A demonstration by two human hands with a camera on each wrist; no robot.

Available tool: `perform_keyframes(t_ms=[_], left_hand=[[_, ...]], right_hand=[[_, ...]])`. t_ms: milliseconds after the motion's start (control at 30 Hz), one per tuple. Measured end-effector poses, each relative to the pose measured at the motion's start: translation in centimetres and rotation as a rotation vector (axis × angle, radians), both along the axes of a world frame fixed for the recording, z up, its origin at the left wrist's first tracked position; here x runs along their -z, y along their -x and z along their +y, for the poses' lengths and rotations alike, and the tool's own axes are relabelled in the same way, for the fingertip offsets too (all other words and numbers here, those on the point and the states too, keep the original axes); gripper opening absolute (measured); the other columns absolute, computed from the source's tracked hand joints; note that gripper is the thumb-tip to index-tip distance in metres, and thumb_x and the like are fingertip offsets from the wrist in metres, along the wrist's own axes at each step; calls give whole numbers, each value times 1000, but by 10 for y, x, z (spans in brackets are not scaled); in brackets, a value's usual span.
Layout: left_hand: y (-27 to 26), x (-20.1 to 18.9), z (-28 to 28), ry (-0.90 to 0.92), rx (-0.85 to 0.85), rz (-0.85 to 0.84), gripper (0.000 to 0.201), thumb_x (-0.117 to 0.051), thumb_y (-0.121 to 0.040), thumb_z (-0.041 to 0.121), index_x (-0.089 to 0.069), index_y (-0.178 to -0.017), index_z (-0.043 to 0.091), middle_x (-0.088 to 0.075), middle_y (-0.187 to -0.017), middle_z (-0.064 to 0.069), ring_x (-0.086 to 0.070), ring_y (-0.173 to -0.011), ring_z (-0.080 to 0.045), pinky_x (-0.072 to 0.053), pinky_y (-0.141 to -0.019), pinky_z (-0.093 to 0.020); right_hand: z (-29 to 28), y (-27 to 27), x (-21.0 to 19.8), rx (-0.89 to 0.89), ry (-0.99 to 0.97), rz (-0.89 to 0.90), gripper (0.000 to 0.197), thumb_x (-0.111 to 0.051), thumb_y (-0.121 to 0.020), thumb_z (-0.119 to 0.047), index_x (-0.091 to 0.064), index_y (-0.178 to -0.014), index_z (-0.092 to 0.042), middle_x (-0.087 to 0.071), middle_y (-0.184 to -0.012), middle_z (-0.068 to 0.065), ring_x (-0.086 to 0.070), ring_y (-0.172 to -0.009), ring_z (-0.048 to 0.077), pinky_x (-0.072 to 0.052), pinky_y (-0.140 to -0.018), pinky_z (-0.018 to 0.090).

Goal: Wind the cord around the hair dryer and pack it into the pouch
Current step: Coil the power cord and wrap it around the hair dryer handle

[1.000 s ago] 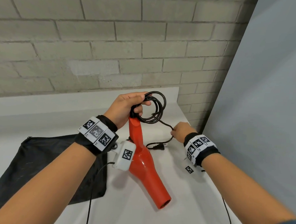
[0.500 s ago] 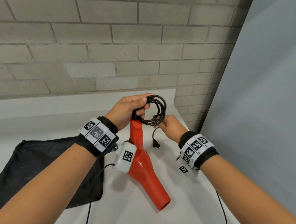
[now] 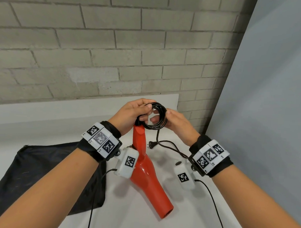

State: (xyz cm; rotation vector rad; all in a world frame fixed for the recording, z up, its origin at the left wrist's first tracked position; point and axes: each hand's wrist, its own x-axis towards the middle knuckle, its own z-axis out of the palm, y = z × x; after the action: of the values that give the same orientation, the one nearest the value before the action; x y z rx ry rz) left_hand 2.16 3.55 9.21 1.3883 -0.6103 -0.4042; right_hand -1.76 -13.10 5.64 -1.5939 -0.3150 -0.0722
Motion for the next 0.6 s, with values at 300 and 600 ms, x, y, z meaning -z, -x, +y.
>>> perform_keyframes(t_ms=[300,600], left_hand=[[-2,2,6,-17,68,-33,28,-54,-77,7,-58,-104,13,-47,-66,1,-42,-49,-3,-46,-58,-17],[-6,6,8,-3,111,-34,30,-44,-80,12,-58,-106,12,-57,-61,10,-41,-48,-2,-46,-58,-17]], right_hand=[[14,-5,0,202,77,-54,24,-41,-96,-9,-57,-80,-18,-52,-70,2,-45,-47,10,-46,-42,20],[-6,-3,12,175,65,58,31,-36,-95,-7,-65,-85,-4,-47,-51,-13,-34,-48,1,-27,-53,17]])
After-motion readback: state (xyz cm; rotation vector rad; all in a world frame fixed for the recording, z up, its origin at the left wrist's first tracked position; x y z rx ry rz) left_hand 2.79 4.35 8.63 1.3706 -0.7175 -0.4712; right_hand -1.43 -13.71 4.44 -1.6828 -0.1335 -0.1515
